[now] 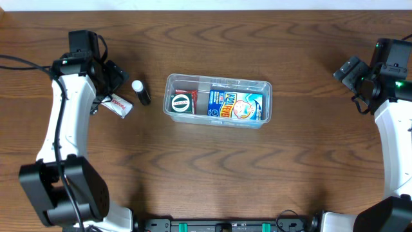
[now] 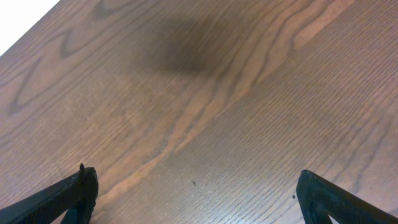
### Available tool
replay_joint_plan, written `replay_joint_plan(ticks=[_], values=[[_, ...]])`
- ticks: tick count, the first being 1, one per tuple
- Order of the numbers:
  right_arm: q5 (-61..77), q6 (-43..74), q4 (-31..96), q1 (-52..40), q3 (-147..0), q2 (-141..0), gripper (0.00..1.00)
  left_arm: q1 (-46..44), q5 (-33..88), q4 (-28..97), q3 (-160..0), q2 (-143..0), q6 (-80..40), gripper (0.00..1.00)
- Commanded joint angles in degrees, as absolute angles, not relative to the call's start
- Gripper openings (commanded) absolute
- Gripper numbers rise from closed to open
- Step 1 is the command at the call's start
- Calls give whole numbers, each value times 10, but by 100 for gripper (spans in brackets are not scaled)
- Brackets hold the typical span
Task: Pack container
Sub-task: 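Reach the left gripper to the white Panadol box and grasp it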
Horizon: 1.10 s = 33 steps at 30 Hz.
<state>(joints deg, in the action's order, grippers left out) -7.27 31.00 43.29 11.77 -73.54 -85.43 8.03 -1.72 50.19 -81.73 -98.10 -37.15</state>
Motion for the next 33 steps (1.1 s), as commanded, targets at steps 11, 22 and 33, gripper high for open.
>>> replay_joint_plan(ticks=[11,22,33], values=[[-75,314,434,120,-741,-844,99,142,43,489,-827,-1064,-355,98],[-75,314,434,120,-741,-844,99,146,46,455,-827,-1115,-301,98],[-75,314,434,120,-741,-844,99,146,48,439,-827,-1162,-281,98]])
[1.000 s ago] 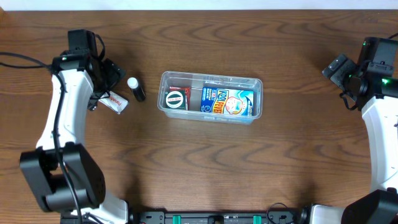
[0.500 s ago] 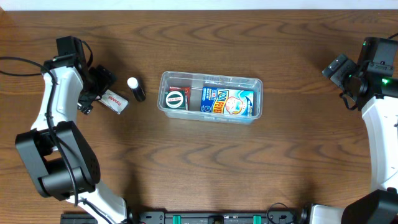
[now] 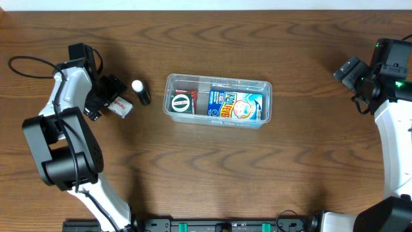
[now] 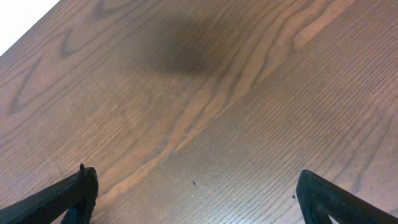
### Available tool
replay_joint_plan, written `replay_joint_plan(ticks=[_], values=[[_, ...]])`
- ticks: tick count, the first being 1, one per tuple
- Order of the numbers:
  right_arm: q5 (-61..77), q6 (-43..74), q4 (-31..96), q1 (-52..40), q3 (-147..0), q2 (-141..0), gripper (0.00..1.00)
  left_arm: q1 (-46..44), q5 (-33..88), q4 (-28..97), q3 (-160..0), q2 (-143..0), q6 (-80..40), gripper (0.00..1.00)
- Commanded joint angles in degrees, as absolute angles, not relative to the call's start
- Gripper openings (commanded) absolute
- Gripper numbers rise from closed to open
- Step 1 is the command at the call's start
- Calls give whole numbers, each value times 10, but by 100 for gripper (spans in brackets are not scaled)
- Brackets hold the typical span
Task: Pack container
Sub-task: 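Reach the left gripper to the white Panadol box and grasp it, then lift the Panadol box with the left gripper and carry it over the container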
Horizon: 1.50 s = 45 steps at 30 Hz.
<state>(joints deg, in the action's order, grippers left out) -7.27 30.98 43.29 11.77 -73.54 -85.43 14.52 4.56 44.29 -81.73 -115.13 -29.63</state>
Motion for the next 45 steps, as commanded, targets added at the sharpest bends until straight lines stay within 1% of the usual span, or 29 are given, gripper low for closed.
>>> replay_joint_plan(ticks=[1,7,10,15,17,19,25,29,36,40,45], values=[[-75,314,434,120,-741,-844,99,146,48,437,-827,-1164,-281,98],[-75,314,434,120,-741,-844,99,146,48,434,-827,-1174,-274,98],[-75,314,434,120,-741,-844,99,146,48,441,-827,-1174,-274,100],[-75,314,434,120,-741,-844,99,146,49,461,-827,-1174,-253,80],[-75,314,434,120,-741,-844,99,146,49,467,-827,-1174,-251,70],[-75,314,434,120,-741,-844,99,146,49,469,-827,-1174,-251,64],[-75,314,434,120,-741,-844,99,146,50,471,-827,-1174,-251,54],[-75,314,434,120,-741,-844,99,146,49,473,-827,-1174,-251,45],[-75,314,434,120,-741,-844,99,146,50,488,-828,-1172,-251,41],[-75,314,434,120,-741,-844,99,146,50,518,-842,-1165,-250,40],[-75,314,434,120,-741,-844,99,146,52,573,-878,-1140,-208,39]])
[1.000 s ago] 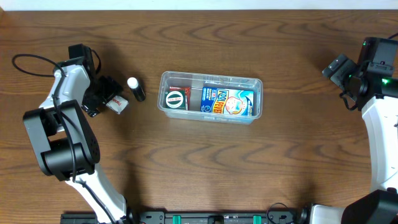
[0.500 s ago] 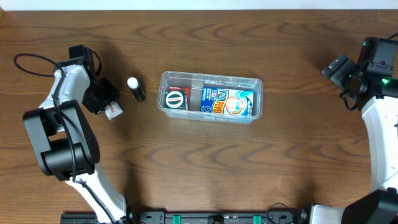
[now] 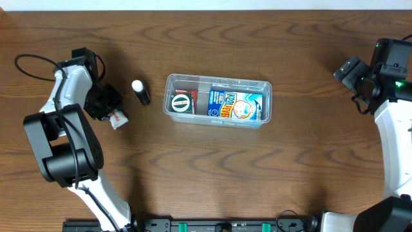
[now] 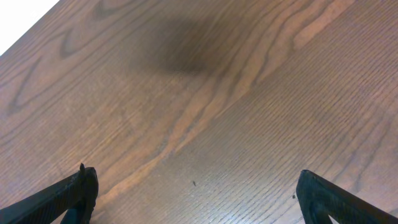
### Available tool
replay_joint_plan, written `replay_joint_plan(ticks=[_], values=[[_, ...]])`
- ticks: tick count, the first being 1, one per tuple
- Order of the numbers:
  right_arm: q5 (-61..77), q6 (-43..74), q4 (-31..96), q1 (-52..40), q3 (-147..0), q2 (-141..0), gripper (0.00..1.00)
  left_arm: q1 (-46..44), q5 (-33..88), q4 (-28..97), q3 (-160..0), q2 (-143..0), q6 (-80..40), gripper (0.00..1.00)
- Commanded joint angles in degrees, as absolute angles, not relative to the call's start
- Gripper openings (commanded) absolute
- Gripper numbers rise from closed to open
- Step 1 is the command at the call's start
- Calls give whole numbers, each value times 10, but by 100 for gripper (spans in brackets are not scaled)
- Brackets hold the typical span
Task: Pack container
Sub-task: 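Lift the Panadol box with the left gripper and carry it over the container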
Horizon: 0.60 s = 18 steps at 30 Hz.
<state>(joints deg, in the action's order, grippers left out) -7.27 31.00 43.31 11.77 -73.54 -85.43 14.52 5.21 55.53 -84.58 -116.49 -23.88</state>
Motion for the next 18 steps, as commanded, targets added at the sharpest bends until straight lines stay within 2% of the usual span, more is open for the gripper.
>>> replay_joint_plan(ticks=[1,4,11,18], values=[[-75,314,434,121,-741,-844,99,146,52,585,-888,-1132,-201,39],[-75,314,434,120,-741,-844,99,146,75,616,-917,-1105,-171,39],[-75,314,434,120,-741,-844,99,128,243,633,-957,-1015,-68,39],[-75,314,434,120,-741,-844,99,36,266,621,-958,-941,33,39]])
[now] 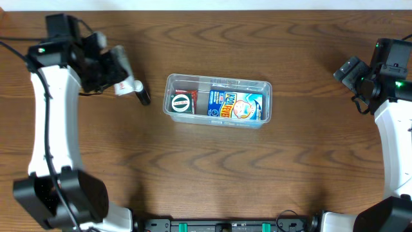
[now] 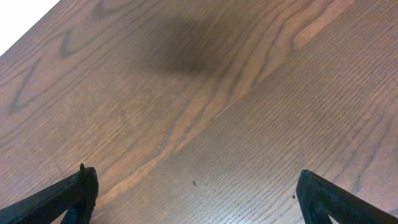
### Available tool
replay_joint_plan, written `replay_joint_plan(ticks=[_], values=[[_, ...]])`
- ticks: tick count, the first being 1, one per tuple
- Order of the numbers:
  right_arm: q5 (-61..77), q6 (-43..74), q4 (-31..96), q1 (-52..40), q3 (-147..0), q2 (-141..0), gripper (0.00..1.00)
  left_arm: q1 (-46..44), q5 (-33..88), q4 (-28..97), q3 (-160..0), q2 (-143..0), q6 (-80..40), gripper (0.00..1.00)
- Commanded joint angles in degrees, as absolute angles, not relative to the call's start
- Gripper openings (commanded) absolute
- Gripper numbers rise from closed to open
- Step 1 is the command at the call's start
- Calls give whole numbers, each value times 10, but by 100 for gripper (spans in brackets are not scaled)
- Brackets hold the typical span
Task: Pack container
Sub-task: 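Lift the Panadol box with the left gripper and carry it over the container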
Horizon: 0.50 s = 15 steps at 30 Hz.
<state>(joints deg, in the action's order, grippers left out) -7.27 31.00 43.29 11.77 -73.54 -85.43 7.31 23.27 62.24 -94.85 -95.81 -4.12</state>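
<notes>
A clear plastic container (image 1: 267, 103) sits mid-table, holding a round black-and-white lid (image 1: 182, 102), a red item (image 1: 187, 93) and a blue packet (image 1: 235, 105). To its left my left gripper (image 1: 118, 80) is raised and shut on a small white tube with red print (image 1: 125, 87). Right beside that tube lies a black bottle (image 1: 143, 97); the tube partly covers its white cap. My right gripper (image 2: 196, 199) hangs open over bare wood at the far right, nothing between its fingers (image 2: 78, 193).
The brown wooden table (image 1: 206, 174) runs to a pale edge along the back. The left arm's cable loops at the far left. The arm bases stand at the front edge.
My left gripper, which was low at the white tube on the table left of the bottle, now holds the tube higher and farther back, against the bottle's cap. The right arm has not moved.
The white tube first lay left of the bottle with my left gripper over it. Then the gripper sat low at the tube, and the tube had shifted slightly toward the front. Now the tube is held up beside the bottle. The right gripper stayed open throughout.
</notes>
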Motion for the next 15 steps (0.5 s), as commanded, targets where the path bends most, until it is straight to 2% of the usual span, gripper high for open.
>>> replay_joint_plan(ticks=[1,8,15], values=[[-75,314,434,121,-741,-844,99,12,266,620,-958,-935,52,39],[-75,314,434,120,-741,-844,99,-143,263,592,-957,-938,158,39],[-75,314,434,121,-741,-844,99,-258,263,554,-946,-962,246,39]])
